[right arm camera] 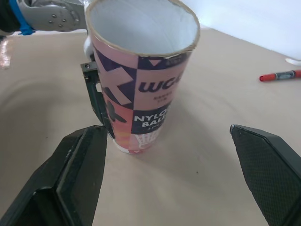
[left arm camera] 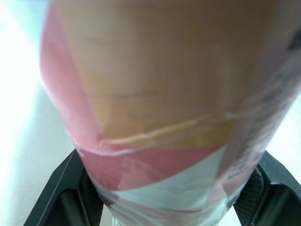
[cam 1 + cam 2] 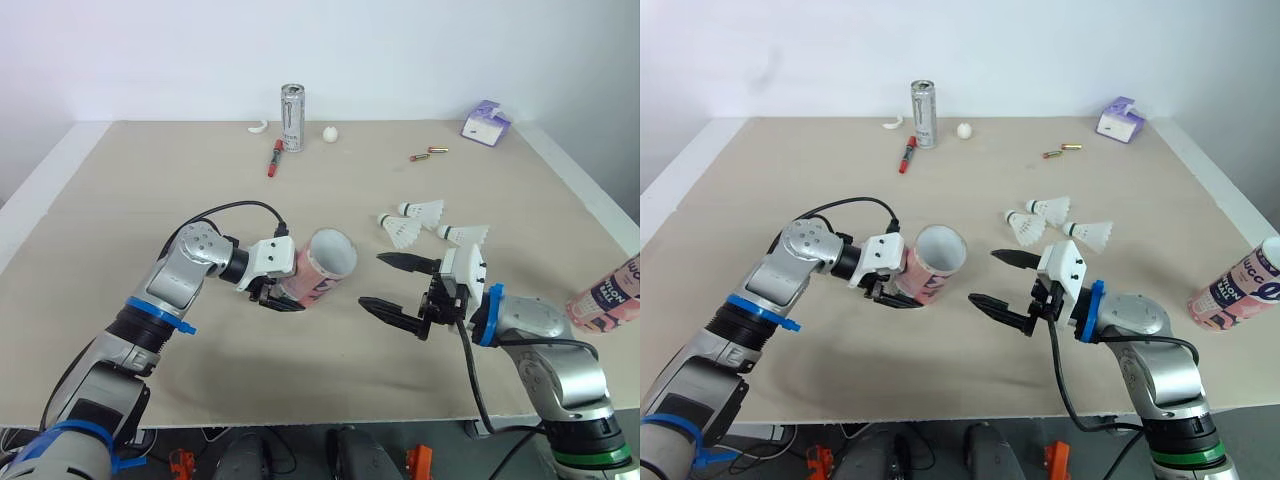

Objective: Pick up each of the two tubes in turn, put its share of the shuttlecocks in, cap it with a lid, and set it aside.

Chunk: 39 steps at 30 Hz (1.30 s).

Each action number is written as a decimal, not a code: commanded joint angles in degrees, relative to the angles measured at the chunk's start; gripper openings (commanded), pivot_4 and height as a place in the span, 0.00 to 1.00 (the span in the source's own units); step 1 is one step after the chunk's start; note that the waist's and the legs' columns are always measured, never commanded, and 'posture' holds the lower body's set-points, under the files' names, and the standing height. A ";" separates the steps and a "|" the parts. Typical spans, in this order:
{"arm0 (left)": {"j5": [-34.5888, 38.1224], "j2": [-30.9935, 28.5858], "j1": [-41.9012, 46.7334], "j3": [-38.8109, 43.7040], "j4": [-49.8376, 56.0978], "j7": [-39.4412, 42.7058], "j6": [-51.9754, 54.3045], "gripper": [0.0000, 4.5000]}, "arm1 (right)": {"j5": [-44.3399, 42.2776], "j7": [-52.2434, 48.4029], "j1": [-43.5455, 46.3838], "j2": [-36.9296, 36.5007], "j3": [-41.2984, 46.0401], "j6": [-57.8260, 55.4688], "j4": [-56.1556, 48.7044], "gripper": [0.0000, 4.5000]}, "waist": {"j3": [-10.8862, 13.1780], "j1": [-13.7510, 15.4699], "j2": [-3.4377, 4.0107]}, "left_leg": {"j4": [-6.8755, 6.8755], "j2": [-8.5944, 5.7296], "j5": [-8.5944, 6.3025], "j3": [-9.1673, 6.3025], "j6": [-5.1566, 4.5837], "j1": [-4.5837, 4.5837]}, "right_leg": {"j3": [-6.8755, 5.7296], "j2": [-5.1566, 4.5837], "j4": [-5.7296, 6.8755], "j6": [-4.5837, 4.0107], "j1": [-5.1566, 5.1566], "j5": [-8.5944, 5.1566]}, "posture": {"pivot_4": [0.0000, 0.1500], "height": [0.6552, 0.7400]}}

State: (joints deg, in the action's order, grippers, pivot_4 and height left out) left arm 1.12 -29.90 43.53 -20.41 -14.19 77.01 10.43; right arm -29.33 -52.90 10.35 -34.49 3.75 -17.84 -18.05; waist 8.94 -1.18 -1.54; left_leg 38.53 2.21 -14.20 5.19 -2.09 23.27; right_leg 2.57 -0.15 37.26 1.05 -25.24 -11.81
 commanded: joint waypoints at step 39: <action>-0.59 -4.88 -1.14 -4.69 9.76 3.19 11.90 0.66 | 11.85 37.76 34.40 17.99 4.87 -18.67 41.97 0.87 | -0.07 -0.32 0.07 | -0.04 0.33 0.02 0.16 -0.04 -0.06 | 0.31 0.32 0.12 -0.22 -0.08 0.02 | 1.00 1.00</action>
State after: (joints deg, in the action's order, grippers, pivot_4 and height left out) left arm 1.16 -34.47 43.64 -23.74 -4.70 80.35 21.40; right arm -17.56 -15.70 42.83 -16.83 7.20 -38.15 23.40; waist 8.87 -1.50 -1.48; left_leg 38.49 2.54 -14.18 5.35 -2.13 23.20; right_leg 2.88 0.18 37.39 0.84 -25.32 -11.79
